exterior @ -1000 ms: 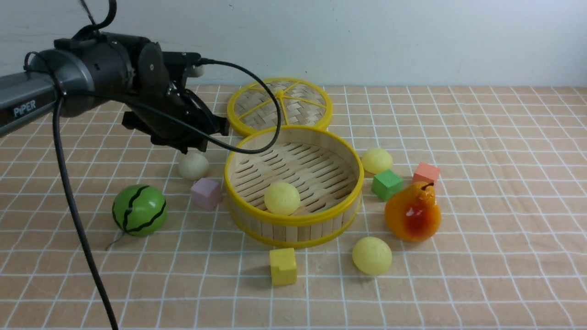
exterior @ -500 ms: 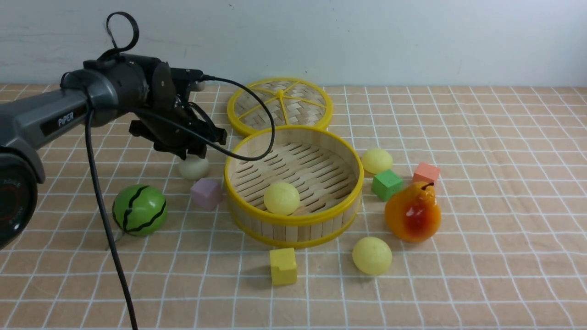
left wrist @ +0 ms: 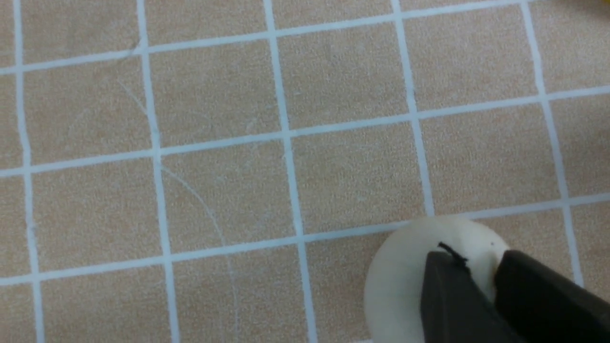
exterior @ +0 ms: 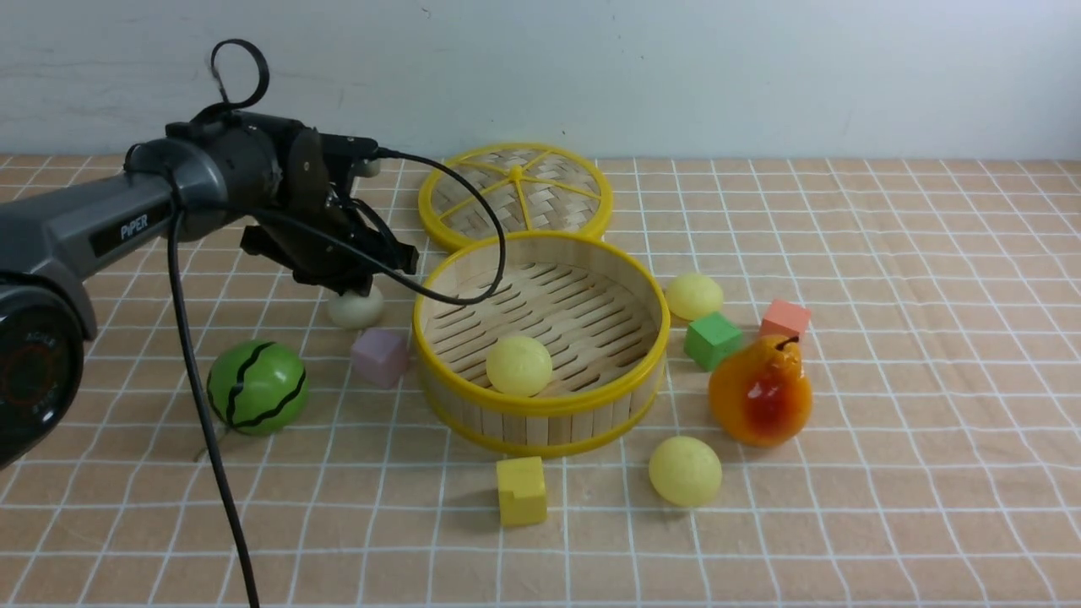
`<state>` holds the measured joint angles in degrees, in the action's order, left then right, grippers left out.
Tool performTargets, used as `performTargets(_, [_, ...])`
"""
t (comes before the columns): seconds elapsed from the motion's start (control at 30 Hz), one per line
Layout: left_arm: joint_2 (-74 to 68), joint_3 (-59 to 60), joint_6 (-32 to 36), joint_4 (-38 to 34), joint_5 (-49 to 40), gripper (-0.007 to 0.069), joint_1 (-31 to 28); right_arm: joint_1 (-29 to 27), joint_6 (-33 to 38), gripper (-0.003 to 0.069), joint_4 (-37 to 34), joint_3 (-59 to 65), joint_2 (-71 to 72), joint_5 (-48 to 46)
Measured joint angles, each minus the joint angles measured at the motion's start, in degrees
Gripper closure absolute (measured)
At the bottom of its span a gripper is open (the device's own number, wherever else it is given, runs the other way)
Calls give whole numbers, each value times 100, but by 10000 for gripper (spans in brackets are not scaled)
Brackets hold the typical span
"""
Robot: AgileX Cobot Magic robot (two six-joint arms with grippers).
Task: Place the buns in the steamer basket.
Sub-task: Use the left arm to grab a steamed stuffed bun, then use the left arm to put the steamed stuffed bun into the steamer
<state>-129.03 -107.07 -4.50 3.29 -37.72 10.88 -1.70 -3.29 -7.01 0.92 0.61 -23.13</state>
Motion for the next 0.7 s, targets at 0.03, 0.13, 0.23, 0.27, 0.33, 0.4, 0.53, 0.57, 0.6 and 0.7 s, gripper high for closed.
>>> performTargets(0.03, [1,-5,0,0,-16,582,0,0,0,419,5,0,0,0])
performTargets(0.13, [-25,-123,0,44,-131,638,0,0,0,419,5,0,0,0])
performTargets(0.23, [0,-363,5,90,-501,638,22,0,0,419,5,0,0,0])
performTargets(0.27, [35,-404,5,102,-566,638,39,0,0,419,5,0,0,0])
performTargets(0.33, [142,-487,18,122,-690,638,95,0,0,419,5,0,0,0])
performTargets(0.4, [432,-562,65,156,-745,638,271,0,5,419,5,0,0,0])
performTargets(0.53, [1022,-660,161,60,-730,638,816,0,5,419,5,0,0,0])
performTargets(0.57, [1071,-667,168,17,-709,638,897,0,5,419,5,0,0,0])
performTargets(0.6, [1076,-667,168,1,-696,638,914,0,5,419,5,0,0,0])
performTargets(0.7, [1008,-673,171,-46,-664,638,1061,0,5,419,5,0,0,0])
